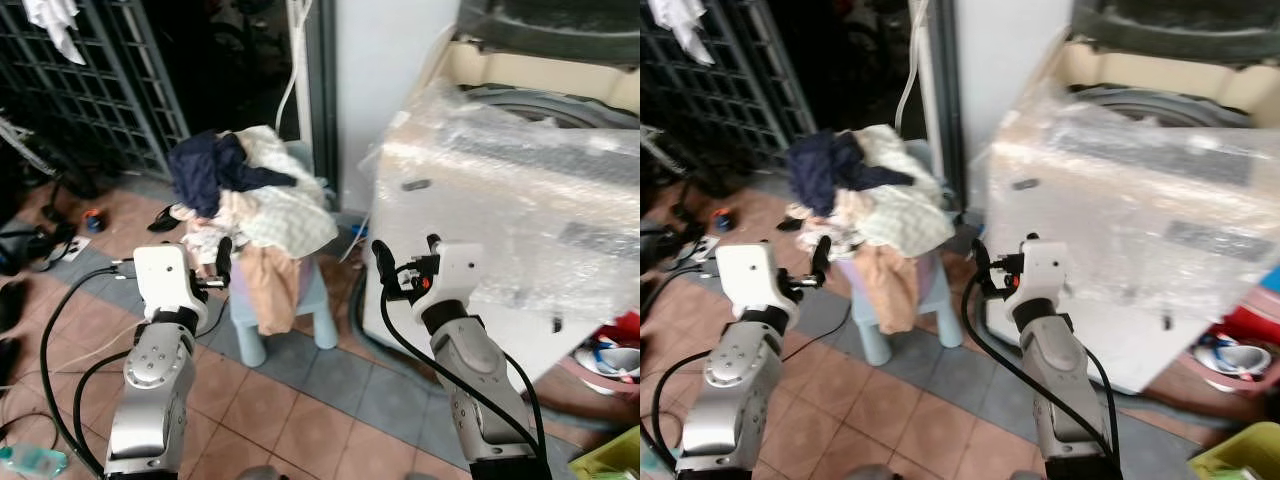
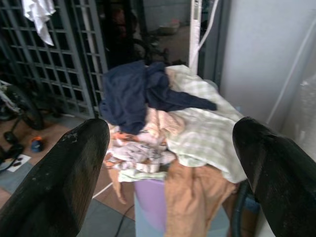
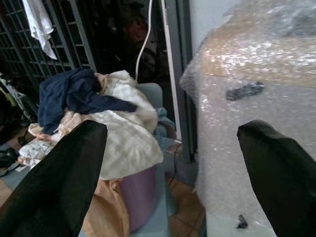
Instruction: Clothes washing
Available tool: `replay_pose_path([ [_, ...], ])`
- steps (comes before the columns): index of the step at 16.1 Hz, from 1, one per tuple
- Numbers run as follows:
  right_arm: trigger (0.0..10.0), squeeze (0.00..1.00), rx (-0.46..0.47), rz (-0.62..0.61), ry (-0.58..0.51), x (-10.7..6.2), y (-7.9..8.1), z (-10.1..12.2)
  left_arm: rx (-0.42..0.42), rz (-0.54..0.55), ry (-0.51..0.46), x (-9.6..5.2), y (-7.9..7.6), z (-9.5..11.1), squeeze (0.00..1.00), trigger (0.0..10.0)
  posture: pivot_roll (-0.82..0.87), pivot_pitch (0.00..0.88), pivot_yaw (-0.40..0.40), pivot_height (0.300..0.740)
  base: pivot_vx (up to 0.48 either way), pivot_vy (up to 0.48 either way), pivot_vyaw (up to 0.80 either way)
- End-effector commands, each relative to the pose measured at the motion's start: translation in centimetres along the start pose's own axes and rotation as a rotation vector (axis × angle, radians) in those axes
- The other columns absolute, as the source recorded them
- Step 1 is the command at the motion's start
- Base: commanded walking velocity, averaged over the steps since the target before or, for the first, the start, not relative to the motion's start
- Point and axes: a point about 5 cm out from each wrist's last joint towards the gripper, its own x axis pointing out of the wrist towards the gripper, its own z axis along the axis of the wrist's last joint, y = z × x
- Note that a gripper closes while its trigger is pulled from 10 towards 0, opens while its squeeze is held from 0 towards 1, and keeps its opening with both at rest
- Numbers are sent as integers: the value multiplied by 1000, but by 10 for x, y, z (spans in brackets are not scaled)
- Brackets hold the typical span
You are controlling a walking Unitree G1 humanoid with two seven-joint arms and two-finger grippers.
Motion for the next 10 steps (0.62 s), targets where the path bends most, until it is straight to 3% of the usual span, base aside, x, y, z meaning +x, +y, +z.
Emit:
replay_pose_path([
  [1,10000,0,-7,-16,-7,0,-7,2,-15,-45,-6,1,-8,1,0,10000,-43,0,94,740,0,0,0],
  [3,10000,0,-23,5,-6,2,-5,1,-5,-49,-8,2,-8,0,0,10000,-40,0,88,740,0,0,0],
  [6,10000,0,-40,43,-17,4,1,4,-4,-47,-7,2,-7,0,0,10000,-35,0,87,740,0,0,800],
  [10,10000,0,-24,60,-12,4,2,1,-6,-74,-9,2,-9,1,0,10000,-37,0,96,740,323,0,794],
])
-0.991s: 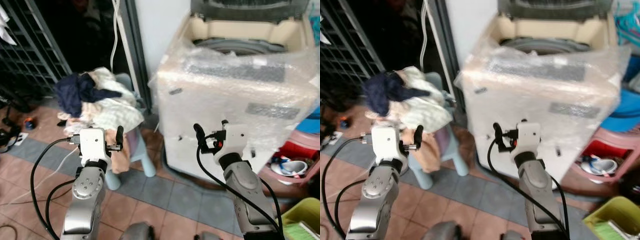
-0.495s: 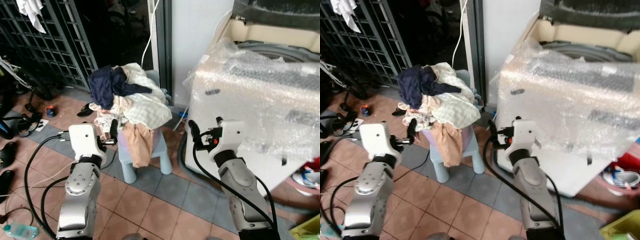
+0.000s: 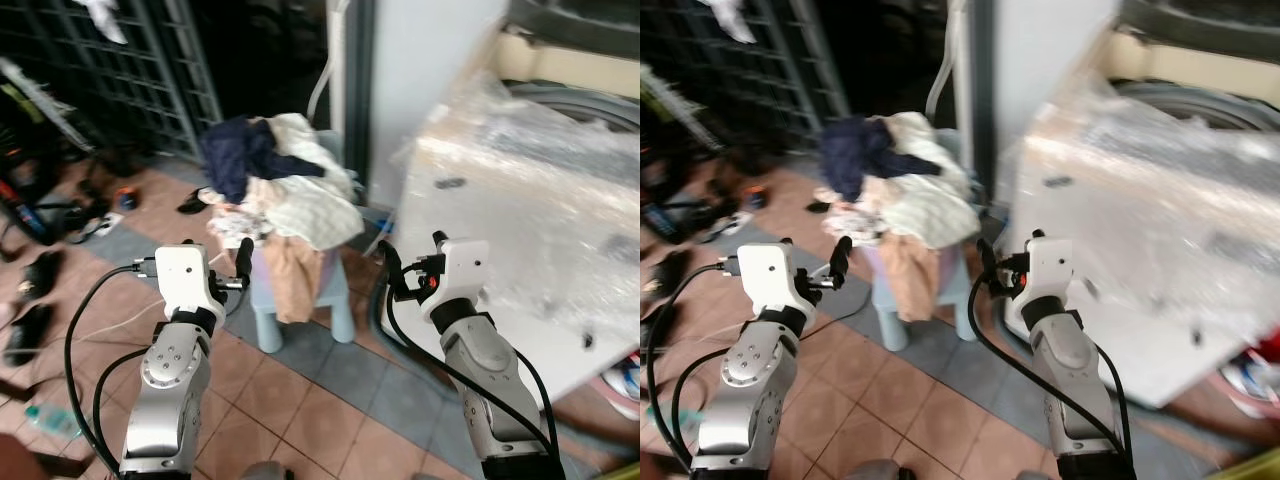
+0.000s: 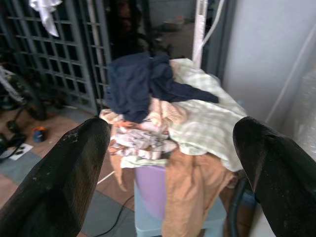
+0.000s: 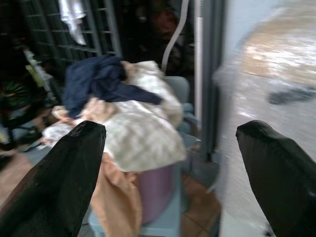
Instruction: Clothes washing
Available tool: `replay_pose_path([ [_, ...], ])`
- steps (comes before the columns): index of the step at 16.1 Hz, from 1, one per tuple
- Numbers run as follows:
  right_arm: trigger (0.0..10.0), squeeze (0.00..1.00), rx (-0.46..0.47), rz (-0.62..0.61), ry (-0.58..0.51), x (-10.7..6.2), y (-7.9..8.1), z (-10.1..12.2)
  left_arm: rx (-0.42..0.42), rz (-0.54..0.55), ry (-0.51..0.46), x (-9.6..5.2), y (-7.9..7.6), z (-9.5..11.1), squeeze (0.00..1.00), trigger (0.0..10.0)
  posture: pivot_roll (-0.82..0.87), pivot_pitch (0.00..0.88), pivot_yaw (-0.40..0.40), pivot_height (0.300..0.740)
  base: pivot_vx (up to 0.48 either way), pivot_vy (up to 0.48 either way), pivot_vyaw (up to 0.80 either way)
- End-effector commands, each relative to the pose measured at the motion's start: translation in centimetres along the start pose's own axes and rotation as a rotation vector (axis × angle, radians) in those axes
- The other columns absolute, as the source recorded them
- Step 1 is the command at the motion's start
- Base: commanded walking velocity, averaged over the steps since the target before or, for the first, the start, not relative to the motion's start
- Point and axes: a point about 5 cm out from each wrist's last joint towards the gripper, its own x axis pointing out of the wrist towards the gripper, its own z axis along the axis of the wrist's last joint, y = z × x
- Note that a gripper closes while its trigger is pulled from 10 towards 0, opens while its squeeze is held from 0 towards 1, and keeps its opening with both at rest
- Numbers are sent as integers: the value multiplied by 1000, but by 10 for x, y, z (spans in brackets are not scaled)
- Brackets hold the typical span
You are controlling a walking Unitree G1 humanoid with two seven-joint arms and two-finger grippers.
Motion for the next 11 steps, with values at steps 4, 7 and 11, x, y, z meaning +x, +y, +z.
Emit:
replay_pose_path([
  [4,10000,0,17,31,-13,4,6,1,-3,2,-2,3,4,0,0,10000,-45,0,94,740,360,0,788],
  [7,10000,0,27,43,-10,5,6,0,-5,0,-4,3,3,0,0,10000,-43,0,92,740,406,0,677],
  [11,10000,0,30,39,-7,7,6,0,-9,12,-5,3,4,0,0,10000,-37,0,86,740,423,0,108],
])
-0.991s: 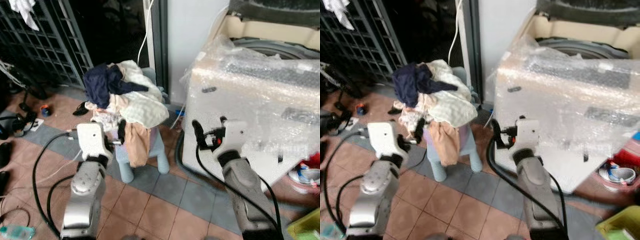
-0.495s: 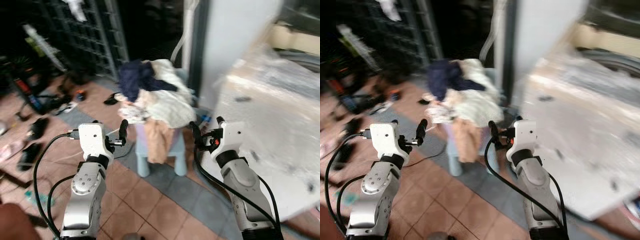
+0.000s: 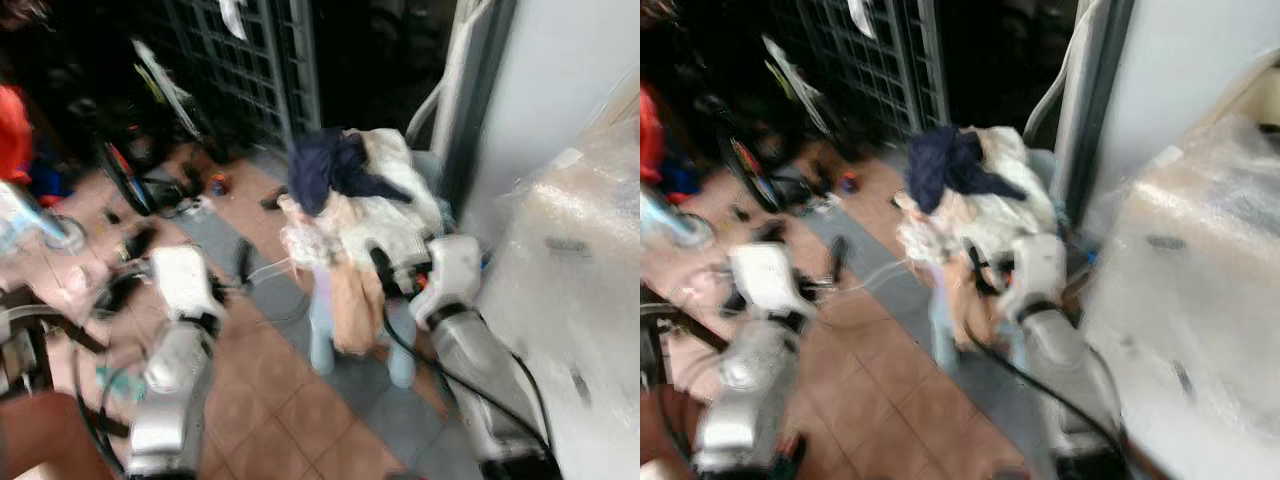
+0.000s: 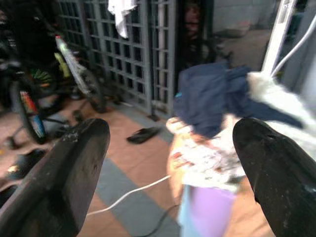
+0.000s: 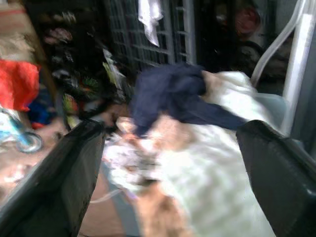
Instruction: Clothes washing
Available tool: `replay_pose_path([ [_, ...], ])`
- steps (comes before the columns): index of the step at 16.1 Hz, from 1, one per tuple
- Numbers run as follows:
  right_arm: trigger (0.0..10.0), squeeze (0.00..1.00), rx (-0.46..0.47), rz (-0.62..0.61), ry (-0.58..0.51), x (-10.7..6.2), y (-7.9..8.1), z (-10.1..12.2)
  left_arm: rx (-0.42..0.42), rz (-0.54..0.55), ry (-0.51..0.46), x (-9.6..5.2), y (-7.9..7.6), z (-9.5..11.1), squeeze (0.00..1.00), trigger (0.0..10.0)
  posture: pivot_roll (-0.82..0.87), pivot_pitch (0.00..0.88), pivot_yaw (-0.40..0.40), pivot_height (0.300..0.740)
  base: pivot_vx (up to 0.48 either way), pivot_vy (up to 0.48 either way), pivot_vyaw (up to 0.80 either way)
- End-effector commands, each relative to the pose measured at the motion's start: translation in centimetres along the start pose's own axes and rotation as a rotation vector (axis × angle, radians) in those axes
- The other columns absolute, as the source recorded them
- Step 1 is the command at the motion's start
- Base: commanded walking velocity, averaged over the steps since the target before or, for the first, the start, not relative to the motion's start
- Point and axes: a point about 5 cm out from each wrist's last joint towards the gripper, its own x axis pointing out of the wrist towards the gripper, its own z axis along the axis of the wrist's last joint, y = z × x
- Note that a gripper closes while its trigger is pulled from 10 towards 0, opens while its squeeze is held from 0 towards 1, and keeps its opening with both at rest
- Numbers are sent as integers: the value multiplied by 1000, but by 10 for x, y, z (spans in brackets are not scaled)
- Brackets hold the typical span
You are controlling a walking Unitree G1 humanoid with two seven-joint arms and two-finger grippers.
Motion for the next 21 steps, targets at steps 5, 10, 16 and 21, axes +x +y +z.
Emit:
replay_pose_path([
  [5,10000,0,4,50,-9,5,12,3,10,44,-10,-1,12,3,0,10000,-44,0,84,740,451,0,0],
  [10,10000,0,12,38,-1,6,11,1,6,44,-3,-1,13,2,0,10000,-41,0,85,740,469,0,0],
  [16,10000,0,-4,50,5,7,13,-1,5,55,0,-1,14,1,0,10000,-31,0,82,740,456,0,0],
  [21,10000,0,-81,7,39,13,3,-3,107,56,9,6,6,2,0,10000,52,0,34,740,0,0,0],
])
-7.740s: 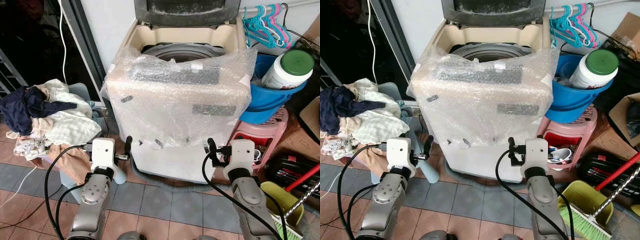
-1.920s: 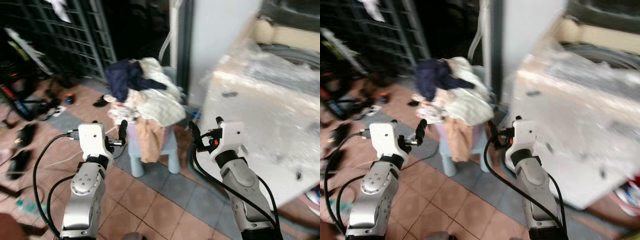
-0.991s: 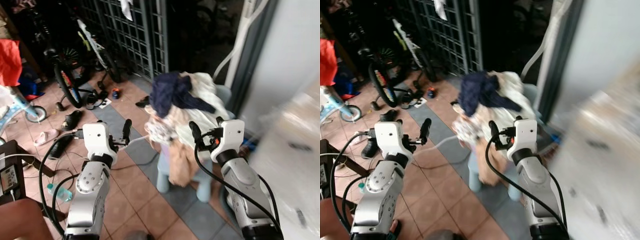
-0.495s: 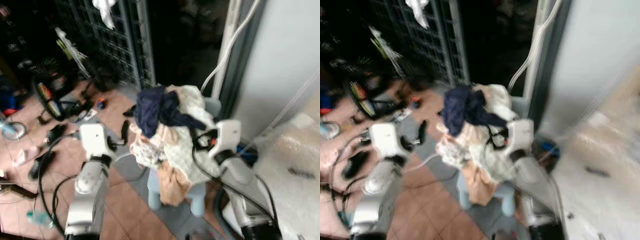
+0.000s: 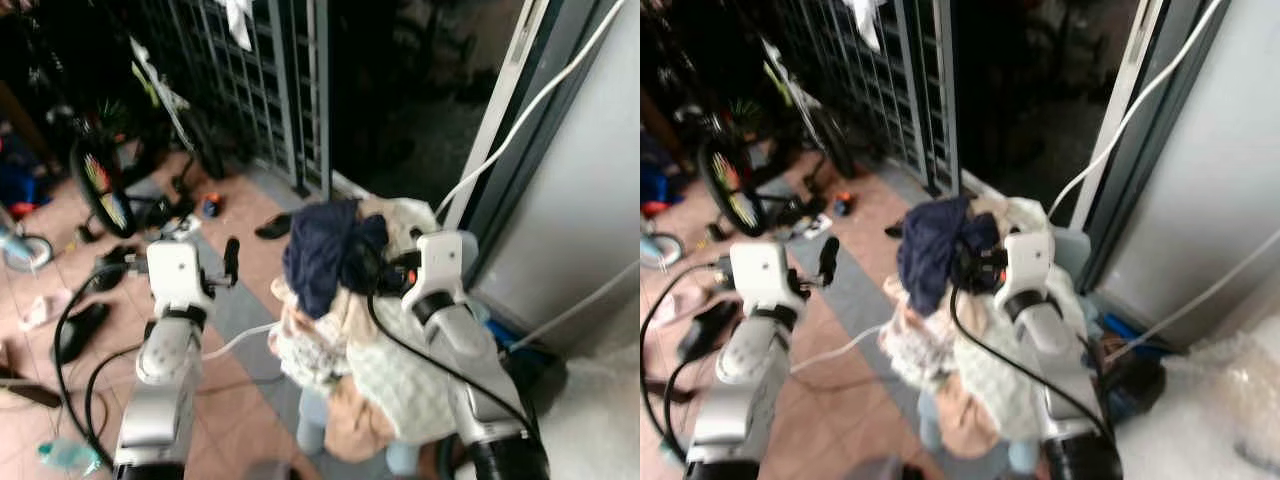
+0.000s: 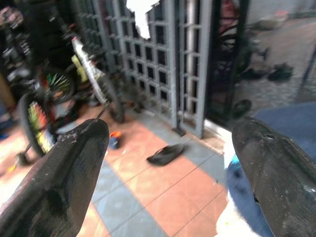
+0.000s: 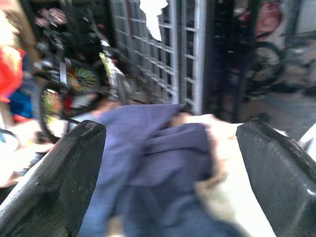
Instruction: Clothes washing
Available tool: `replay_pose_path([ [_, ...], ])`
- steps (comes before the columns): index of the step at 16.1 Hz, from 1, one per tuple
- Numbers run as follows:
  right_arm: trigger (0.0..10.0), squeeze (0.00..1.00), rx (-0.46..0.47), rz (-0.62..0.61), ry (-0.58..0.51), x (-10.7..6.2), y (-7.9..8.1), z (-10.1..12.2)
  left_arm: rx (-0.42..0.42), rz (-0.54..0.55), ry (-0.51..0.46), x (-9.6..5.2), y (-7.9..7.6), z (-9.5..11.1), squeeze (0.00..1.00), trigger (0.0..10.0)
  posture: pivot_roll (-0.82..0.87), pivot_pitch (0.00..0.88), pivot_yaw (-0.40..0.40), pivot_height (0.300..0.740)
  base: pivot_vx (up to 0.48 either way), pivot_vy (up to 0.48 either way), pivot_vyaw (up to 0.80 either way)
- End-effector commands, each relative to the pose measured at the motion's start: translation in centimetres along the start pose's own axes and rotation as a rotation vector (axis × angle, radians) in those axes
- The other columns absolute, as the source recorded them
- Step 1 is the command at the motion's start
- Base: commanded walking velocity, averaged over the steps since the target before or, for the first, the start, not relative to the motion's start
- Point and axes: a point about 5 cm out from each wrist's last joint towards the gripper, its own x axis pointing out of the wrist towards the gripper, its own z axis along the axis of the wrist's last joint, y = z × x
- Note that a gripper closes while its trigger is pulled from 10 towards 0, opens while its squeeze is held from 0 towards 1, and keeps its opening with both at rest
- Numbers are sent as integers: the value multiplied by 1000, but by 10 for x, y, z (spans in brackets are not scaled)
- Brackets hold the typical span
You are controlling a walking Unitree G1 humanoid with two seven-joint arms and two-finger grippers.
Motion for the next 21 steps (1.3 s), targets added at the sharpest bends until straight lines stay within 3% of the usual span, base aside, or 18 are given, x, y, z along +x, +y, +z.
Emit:
replay_pose_path([
  [1,10000,0,-36,-37,30,0,-8,-3,12,-19,4,0,-8,1,0,10000,52,0,34,740,0,0,0],
  [4,10000,0,-102,-58,45,-3,-7,-5,-31,-8,20,-7,-5,-4,0,10000,23,0,30,740,0,0,0],
  [6,10000,0,-86,-93,34,-3,-9,-9,-3,13,-15,-5,1,-3,0,10000,22,0,29,740,0,0,0],
  [7,10000,0,-151,-91,27,-2,-10,-7,-28,-7,-31,-6,-1,-4,0,10000,27,0,-11,740,0,0,0],
  [11,10000,0,-119,30,41,6,-5,-9,-71,7,-39,-11,-9,-9,0,10000,59,0,-70,740,0,0,0],
  [13,10000,0,-161,-14,40,17,-5,-11,-65,45,1,-7,-5,-18,0,10000,36,0,-21,740,0,0,0],
  [15,10000,0,-81,-27,48,16,1,-19,-74,-22,39,-2,-12,-23,0,10000,22,0,17,740,0,0,0],
  [17,10000,0,-110,-22,32,13,1,-14,-54,-65,34,0,-16,-21,0,10000,10,0,46,740,0,0,0],
  [21,10000,0,-140,-14,-13,8,-4,-9,-64,-51,28,0,-11,-19,0,10000,3,0,36,740,0,0,100],
])
